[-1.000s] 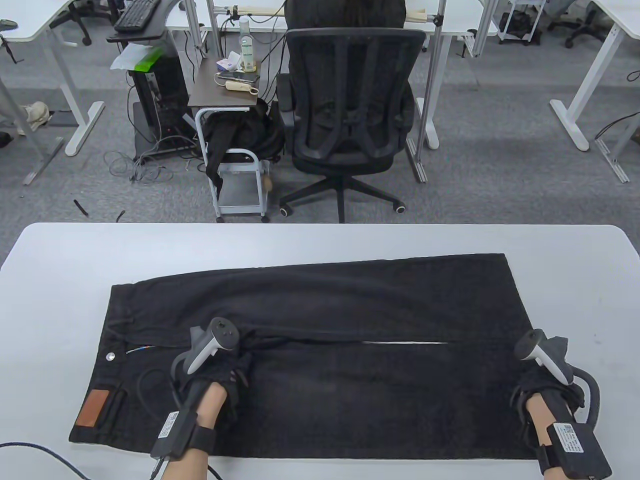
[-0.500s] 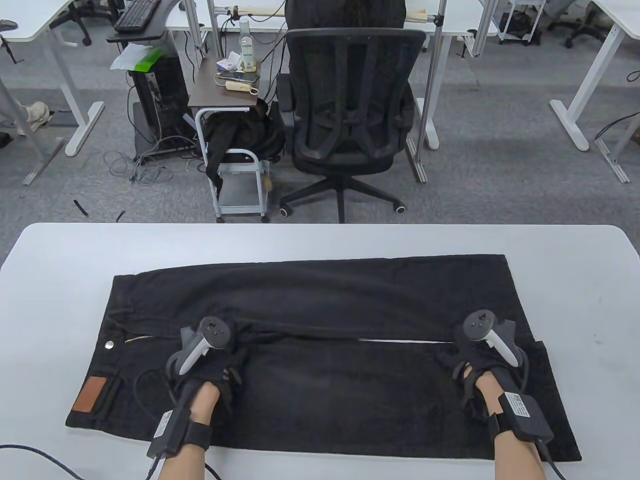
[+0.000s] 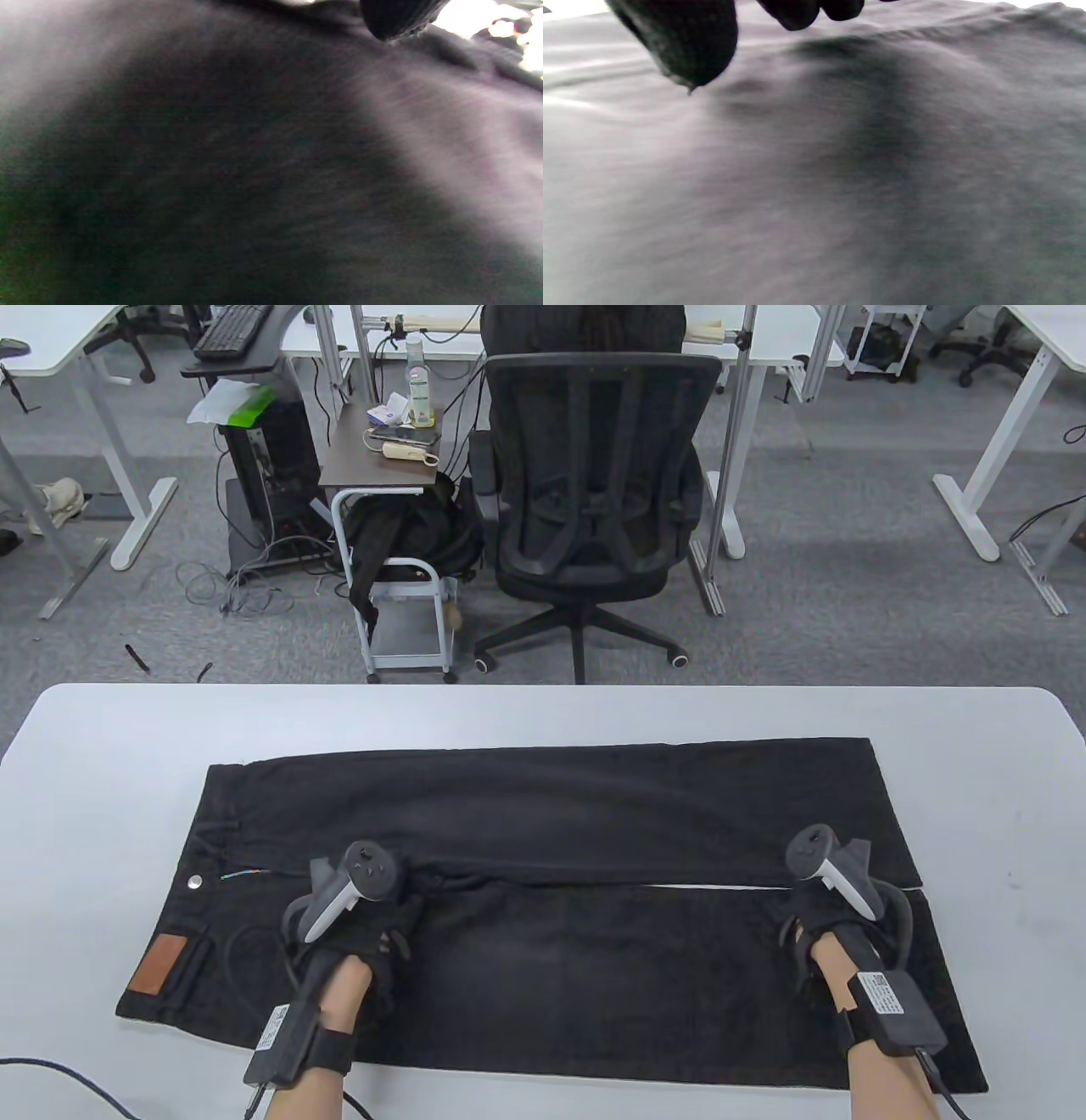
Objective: Fold trousers
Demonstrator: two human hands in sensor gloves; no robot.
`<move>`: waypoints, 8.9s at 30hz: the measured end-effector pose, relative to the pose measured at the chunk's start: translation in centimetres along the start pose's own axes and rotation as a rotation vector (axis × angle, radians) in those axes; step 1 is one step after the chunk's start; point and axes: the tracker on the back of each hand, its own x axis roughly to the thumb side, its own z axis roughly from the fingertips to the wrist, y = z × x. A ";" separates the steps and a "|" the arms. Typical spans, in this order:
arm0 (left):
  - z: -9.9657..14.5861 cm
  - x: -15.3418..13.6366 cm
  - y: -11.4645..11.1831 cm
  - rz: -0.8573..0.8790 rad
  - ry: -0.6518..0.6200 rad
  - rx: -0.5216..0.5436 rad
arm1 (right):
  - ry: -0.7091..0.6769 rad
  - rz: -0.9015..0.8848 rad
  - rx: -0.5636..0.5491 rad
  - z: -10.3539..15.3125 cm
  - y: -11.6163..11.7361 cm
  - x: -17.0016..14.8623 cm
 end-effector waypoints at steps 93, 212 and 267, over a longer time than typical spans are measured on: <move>12.8 -1.3 14.3 -0.337 0.070 0.226 | -0.420 -0.019 -0.209 8.5 -4.9 4.4; -4.5 -6.9 6.7 -0.226 0.197 0.247 | 0.412 -0.515 -0.088 0.1 -2.6 -14.7; -4.8 -7.7 8.1 -0.331 0.141 0.287 | 0.409 -0.284 0.148 -1.7 2.0 -14.4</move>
